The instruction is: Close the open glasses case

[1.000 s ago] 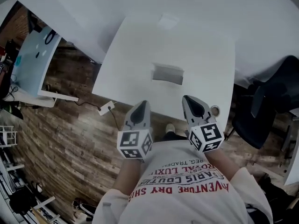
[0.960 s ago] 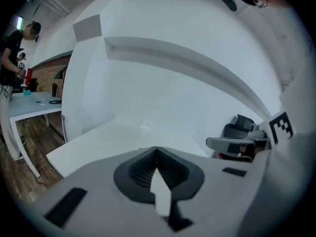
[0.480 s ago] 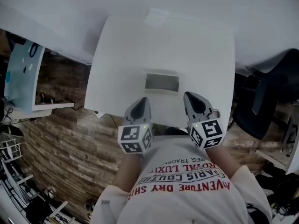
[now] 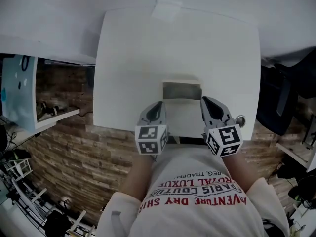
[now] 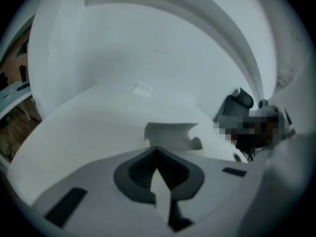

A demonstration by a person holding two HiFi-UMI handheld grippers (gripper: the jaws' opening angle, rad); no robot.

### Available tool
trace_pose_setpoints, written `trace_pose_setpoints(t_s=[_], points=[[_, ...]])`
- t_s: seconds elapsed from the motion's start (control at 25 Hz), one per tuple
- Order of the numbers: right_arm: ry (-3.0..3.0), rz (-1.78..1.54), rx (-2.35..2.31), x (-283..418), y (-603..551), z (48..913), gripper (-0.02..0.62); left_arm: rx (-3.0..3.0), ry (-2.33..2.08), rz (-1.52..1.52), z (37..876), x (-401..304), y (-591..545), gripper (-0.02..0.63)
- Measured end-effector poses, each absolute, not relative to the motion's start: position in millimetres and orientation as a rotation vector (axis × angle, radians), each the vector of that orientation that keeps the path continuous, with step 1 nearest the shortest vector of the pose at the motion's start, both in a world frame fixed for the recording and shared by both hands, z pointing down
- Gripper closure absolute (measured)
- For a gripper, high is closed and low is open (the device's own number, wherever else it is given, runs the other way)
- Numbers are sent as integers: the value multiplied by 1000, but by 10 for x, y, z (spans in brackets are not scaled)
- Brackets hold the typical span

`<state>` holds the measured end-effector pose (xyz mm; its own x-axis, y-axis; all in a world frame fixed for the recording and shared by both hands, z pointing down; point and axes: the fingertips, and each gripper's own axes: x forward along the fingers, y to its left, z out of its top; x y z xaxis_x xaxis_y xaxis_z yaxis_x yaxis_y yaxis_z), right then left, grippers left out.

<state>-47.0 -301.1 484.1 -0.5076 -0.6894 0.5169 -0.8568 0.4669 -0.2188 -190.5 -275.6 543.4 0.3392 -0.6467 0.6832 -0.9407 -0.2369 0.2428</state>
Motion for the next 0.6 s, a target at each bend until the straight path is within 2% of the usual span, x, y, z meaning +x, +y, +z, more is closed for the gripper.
trace_pose_setpoints(t_s=[0.28, 0.6], points=[[-2315, 649, 1318, -501, -3230, 5015, 583, 1935, -1288, 621, 5810, -1814, -2743, 601], [-2260, 562, 1301, -456, -3602, 5092, 583, 1919, -1263, 584, 5867, -1792, -2772, 601]])
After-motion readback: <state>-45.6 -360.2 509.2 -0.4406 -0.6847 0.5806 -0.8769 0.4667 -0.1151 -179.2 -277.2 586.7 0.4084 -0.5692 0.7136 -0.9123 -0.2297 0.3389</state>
